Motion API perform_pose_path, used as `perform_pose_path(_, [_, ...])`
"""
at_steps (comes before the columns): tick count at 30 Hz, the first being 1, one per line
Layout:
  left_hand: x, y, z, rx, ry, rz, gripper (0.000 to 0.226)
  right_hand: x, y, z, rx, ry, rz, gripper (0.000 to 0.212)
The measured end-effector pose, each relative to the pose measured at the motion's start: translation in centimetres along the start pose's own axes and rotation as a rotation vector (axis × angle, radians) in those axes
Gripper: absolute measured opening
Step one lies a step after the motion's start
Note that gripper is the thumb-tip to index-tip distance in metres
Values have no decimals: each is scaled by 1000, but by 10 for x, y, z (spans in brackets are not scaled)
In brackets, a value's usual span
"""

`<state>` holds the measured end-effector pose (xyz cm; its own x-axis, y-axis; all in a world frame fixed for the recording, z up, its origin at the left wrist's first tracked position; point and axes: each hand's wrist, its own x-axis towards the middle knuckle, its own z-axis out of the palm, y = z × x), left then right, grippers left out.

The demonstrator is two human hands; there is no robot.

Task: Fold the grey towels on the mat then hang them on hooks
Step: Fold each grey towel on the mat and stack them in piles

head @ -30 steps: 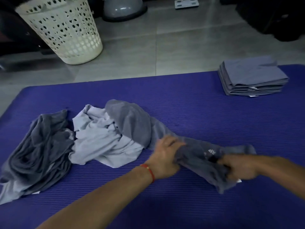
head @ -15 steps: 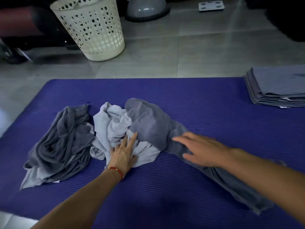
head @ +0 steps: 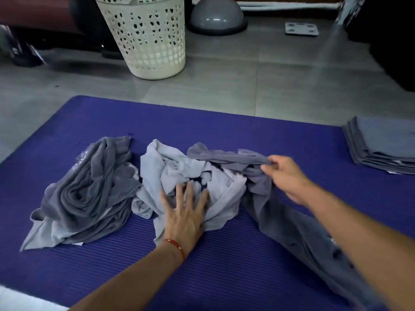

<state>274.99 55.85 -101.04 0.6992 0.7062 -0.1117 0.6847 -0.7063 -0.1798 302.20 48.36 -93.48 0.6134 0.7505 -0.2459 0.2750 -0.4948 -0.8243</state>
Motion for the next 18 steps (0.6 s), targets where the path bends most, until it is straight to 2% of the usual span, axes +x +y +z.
perform_pose_path(3, [30, 2, -10, 119, 102, 178, 93, -18, -5, -77, 60, -92, 73, 14])
perform_pose_path(7, [75, -20, -11, 386, -45, 333, 57, -51, 7, -154, 68, -40, 175, 18])
perform_pose_path(9, [88, -41, -16, 485, -85, 281, 49, -72, 20, -183, 40, 23, 189, 17])
perform_pose_path(11, [96, -54, -26, 503, -108, 158, 45, -98, 39, -206, -18, -30, 186, 15])
perform_pose_path(14, [95, -26, -41, 372, -100, 74, 50, -136, 73, -211, -138, -243, 223, 30])
perform_pose_path(16, [84, 24, -50, 151, -59, 213, 71, -151, 97, -196, -187, -248, 330, 36])
perform_pose_path(18, [72, 80, -56, -125, -48, 400, 75, -160, 112, -175, -205, -213, 398, 25])
